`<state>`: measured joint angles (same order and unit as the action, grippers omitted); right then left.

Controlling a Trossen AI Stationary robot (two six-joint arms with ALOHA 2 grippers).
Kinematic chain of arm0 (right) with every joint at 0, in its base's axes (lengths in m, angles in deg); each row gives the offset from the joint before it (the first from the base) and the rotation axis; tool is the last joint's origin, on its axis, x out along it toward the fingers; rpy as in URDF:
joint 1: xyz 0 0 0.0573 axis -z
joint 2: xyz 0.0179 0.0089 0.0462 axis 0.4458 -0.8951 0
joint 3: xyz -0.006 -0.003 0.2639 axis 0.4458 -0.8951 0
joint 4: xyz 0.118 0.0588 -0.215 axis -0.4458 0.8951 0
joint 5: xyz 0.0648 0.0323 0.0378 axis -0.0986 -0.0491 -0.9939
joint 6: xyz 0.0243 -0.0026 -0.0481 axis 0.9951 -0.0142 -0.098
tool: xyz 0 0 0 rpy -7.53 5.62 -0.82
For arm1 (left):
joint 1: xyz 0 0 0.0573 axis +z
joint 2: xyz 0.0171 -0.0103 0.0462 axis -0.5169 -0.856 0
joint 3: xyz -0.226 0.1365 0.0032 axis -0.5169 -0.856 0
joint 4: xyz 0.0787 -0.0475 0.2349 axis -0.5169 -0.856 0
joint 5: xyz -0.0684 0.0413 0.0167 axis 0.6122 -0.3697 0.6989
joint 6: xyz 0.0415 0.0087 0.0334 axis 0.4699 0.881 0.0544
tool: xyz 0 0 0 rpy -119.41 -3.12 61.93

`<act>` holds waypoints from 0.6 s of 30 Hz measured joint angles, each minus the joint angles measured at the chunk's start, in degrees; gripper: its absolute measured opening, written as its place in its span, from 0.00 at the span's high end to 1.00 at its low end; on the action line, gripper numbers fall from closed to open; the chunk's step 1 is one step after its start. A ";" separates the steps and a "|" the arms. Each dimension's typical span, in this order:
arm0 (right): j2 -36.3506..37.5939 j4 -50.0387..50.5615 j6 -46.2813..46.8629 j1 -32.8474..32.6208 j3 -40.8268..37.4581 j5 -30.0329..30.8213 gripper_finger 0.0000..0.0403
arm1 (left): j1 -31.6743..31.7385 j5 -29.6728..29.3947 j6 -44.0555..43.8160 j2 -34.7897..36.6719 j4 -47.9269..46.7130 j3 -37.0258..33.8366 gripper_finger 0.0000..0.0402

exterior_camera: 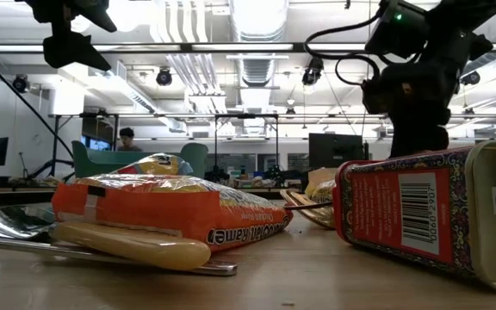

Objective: Pick & Place Food Item
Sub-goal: Put the red noodle pack into the pink bin

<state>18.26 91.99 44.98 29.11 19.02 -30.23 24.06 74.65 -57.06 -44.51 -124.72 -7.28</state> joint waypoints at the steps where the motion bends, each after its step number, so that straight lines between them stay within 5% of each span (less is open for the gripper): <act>1: 0.06 -0.15 0.14 0.03 0.01 0.29 0.97 | 0.00 0.00 0.00 0.00 -0.02 0.00 0.16; 18: -0.45 0.26 6.32 0.00 -0.03 2.08 0.97 | 0.00 0.00 0.00 0.00 -0.02 0.00 0.16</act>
<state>17.81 92.25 51.30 29.11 18.99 -28.15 24.06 74.65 -57.06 -44.51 -124.74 -7.28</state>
